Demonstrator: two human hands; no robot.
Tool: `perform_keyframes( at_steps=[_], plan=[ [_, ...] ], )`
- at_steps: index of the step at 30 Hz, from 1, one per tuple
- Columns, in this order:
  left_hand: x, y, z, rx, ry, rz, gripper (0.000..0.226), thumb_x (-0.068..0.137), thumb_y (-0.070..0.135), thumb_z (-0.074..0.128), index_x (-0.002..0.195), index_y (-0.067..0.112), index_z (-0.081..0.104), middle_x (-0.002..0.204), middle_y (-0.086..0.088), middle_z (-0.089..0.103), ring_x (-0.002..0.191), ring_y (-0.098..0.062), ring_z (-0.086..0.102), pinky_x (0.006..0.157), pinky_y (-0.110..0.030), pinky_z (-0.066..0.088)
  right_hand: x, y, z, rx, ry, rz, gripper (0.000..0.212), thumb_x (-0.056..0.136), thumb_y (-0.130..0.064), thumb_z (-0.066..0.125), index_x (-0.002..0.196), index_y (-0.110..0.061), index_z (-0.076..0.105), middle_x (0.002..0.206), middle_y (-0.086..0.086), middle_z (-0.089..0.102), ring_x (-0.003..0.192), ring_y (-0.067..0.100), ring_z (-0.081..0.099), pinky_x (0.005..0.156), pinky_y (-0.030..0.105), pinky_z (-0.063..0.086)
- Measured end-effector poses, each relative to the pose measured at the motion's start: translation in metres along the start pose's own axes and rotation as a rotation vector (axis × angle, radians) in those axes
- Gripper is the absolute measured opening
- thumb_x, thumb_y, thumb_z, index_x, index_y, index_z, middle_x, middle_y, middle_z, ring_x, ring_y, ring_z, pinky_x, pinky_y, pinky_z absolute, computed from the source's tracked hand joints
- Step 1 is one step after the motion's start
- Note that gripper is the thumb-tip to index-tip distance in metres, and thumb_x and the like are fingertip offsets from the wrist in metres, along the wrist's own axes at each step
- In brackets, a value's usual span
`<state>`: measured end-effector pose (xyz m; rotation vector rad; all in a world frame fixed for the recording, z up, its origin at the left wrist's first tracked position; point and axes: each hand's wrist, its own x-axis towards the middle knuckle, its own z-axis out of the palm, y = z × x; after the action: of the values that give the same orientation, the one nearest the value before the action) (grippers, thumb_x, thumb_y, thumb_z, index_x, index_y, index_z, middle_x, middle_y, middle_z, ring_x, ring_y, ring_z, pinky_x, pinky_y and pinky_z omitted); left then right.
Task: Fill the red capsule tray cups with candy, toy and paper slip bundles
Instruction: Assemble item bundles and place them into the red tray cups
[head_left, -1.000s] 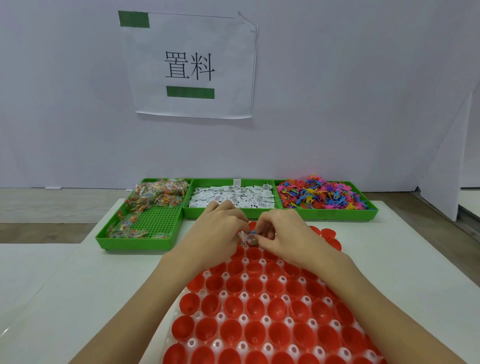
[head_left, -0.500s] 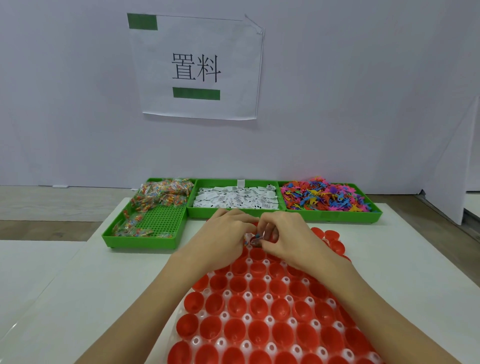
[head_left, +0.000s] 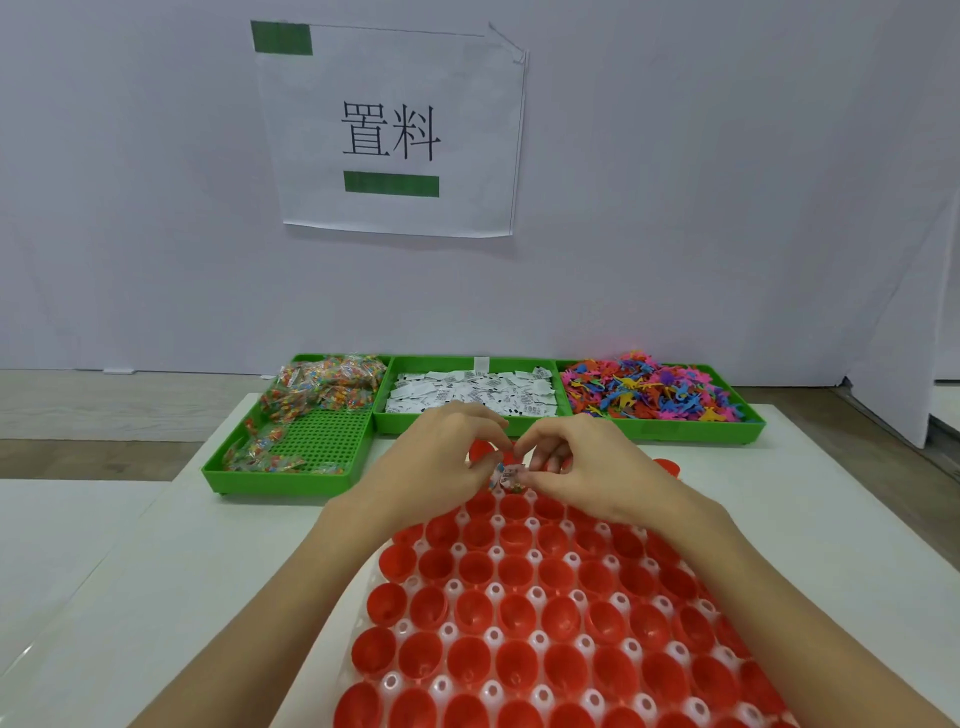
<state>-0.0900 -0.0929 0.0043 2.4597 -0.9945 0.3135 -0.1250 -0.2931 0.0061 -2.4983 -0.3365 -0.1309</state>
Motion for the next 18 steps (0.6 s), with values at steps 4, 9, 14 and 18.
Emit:
perform_keyframes(
  at_steps=[4, 9, 14, 18],
  plan=[
    [-0.001, 0.006, -0.001, -0.001, 0.053, -0.027, 0.012, 0.09, 0.027, 0.074, 0.101, 0.024, 0.081, 0.112, 0.008, 0.07, 0.11, -0.012, 0.059, 0.095, -0.023, 0.041, -0.001, 0.002, -0.007, -0.014, -0.02, -0.008, 0.017, 0.088, -0.028, 0.078, 0.105, -0.026, 0.075, 0.084, -0.009, 0.071, 0.07, -0.001, 0.064, 0.064, 0.01, 0.048],
    [-0.003, 0.012, 0.001, 0.047, 0.071, -0.09, 0.015, 0.086, 0.04, 0.079, 0.09, 0.026, 0.08, 0.109, 0.008, 0.069, 0.108, -0.014, 0.056, 0.095, -0.031, 0.043, 0.0, 0.0, -0.002, -0.018, 0.0, -0.009, 0.017, 0.088, -0.031, 0.078, 0.104, -0.023, 0.076, 0.083, -0.011, 0.07, 0.071, 0.001, 0.064, 0.063, 0.01, 0.047],
    [-0.003, 0.018, 0.005, 0.102, 0.077, -0.12, 0.016, 0.086, 0.04, 0.078, 0.091, 0.025, 0.079, 0.106, 0.009, 0.069, 0.105, -0.016, 0.055, 0.094, -0.035, 0.043, 0.001, -0.003, 0.007, -0.06, 0.044, -0.025, 0.013, 0.088, -0.03, 0.079, 0.097, -0.022, 0.074, 0.079, -0.011, 0.068, 0.068, 0.0, 0.06, 0.062, 0.009, 0.045],
    [-0.003, 0.021, 0.006, 0.097, 0.088, -0.138, 0.014, 0.086, 0.038, 0.077, 0.094, 0.027, 0.08, 0.102, 0.009, 0.07, 0.103, -0.017, 0.054, 0.094, -0.035, 0.043, 0.0, -0.004, 0.009, -0.045, 0.068, -0.032, 0.009, 0.085, -0.019, 0.081, 0.092, -0.018, 0.075, 0.077, -0.007, 0.07, 0.066, 0.001, 0.061, 0.062, 0.01, 0.046]
  ],
)
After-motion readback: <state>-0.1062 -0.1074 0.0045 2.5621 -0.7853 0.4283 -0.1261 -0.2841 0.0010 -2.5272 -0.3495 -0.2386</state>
